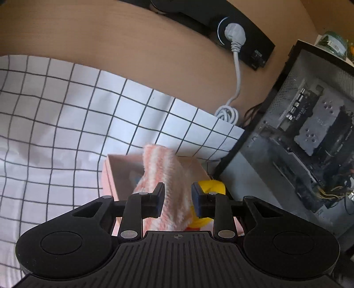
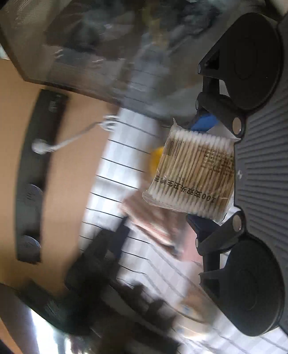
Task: Organize soft objects
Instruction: 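Lower the towel and cotton swabs into the pink box and open both tools, then grasp the green crocheted doll with the left tool while the right tool reaches the beige cushion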
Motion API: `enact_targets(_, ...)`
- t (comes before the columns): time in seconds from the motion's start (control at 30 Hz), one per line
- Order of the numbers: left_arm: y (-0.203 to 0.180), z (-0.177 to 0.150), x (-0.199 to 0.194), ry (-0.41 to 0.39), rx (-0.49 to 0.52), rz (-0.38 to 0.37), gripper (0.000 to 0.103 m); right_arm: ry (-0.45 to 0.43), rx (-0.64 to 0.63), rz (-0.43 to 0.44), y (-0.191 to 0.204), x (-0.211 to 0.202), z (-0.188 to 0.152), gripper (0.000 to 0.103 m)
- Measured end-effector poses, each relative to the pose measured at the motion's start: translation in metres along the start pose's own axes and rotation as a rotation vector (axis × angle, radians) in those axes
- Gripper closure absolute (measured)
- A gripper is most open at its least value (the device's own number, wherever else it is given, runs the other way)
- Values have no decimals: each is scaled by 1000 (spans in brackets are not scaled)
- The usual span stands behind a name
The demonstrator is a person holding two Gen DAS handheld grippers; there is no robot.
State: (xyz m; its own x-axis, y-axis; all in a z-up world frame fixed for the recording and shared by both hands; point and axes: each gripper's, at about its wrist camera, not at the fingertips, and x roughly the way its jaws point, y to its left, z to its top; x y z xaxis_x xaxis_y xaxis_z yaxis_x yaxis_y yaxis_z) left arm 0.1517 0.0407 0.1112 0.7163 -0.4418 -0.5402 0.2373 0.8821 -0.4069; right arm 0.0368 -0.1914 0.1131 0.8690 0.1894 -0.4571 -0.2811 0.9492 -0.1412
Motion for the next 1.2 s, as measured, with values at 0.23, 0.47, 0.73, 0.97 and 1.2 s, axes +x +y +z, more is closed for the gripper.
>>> enact_targets(0.23,15,-27,-35,0,-105,2,74,-39,90,94,-11,80,28,18)
enact_targets(0.47,23,-100,-85,75,-112,-54,74,87,125,77,-4,91,-6,12)
enact_targets(0.73,55,-159,-127,129,-130,89,74,168,206,144,8,52,-32,12)
enact_targets(0.97,85,-153,-167,15,-184,218,74,183,33,229,67,32,-45,12)
enact_targets(1.2,135,-125,-222,-107,-179,465,74,172,-62,283,102,20,-46,12)
